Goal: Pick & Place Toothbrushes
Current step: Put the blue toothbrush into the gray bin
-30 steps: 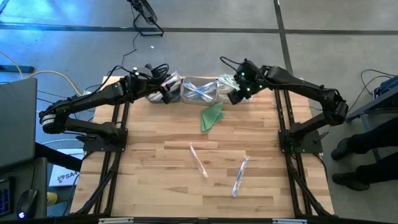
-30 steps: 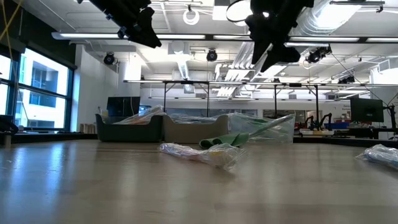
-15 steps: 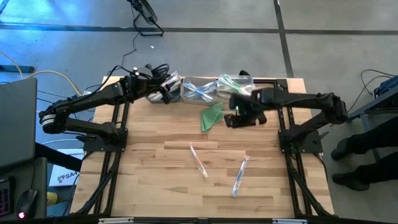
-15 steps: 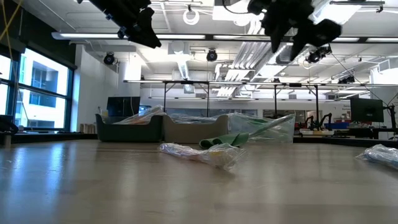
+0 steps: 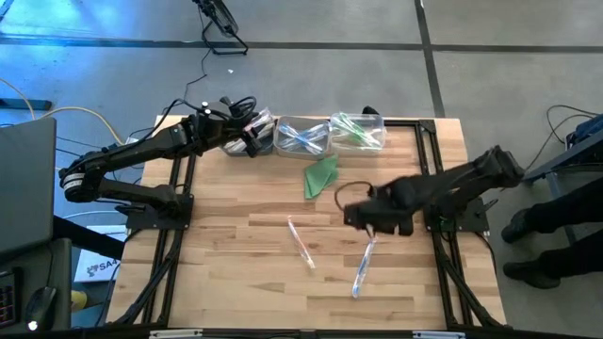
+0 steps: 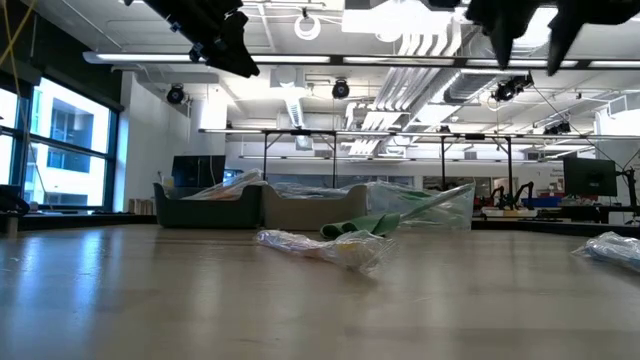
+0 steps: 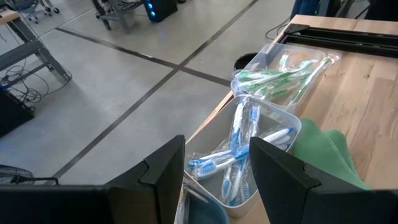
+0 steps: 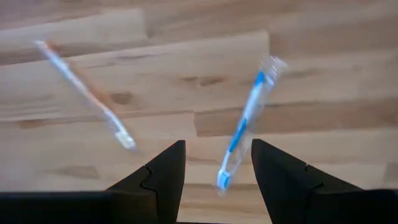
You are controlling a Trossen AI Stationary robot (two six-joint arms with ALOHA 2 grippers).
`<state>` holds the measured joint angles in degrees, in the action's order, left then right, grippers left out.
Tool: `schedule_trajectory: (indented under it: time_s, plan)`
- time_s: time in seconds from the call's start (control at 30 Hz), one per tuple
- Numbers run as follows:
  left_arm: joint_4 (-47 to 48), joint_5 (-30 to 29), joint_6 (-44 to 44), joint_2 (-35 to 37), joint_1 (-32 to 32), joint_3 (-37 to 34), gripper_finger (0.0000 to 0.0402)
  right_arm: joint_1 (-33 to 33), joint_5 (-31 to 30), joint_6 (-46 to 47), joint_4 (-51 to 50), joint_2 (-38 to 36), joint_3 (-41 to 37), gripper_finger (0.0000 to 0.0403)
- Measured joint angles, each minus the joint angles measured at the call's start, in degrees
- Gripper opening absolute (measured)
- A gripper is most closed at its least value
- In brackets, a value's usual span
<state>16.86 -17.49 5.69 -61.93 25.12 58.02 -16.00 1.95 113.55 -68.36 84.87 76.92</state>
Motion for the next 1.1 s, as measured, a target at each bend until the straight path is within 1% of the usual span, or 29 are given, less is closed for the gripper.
schedule_trajectory:
  time_s: [0.1,0.2,0.3,0.4,0.5,0.7,0.87,1.1]
  plan:
    - [0.0,0.0,0.0,0.0,0.0,0.0,0.0175,-3.7,-0.4,7.5,0.2,2.7,0.0,0.0176]
    - [0.0,0.0,0.0,0.0,0.0,0.0,0.0175,-7.3,1.6,13.8,0.9,5.3,0.0,0.0176]
    - [0.0,0.0,0.0,0.0,0.0,0.0,0.0175,-9.9,3.8,18.0,2.3,8.5,0.0,0.0176]
    - [0.0,0.0,0.0,0.0,0.0,0.0,0.0175,-11.9,3.8,21.1,5.4,11.2,-0.1,0.0176]
    - [0.0,-0.1,0.0,0.0,0.0,0.0,0.0175,-13.7,3.5,22.9,9.2,14.3,-0.1,0.0176]
    - [0.0,-0.1,0.0,0.0,0.0,0.0,0.0175,-14.7,4.1,23.2,15.6,21.0,-0.1,0.0176]
    - [0.0,-0.3,0.0,0.0,0.0,0.0,0.0175,-14.8,4.2,23.2,16.6,25.3,-0.1,0.0176]
    - [0.0,-0.3,0.0,0.0,0.0,0.0,0.0175,-14.8,4.4,23.1,16.6,27.6,0.0,0.0176]
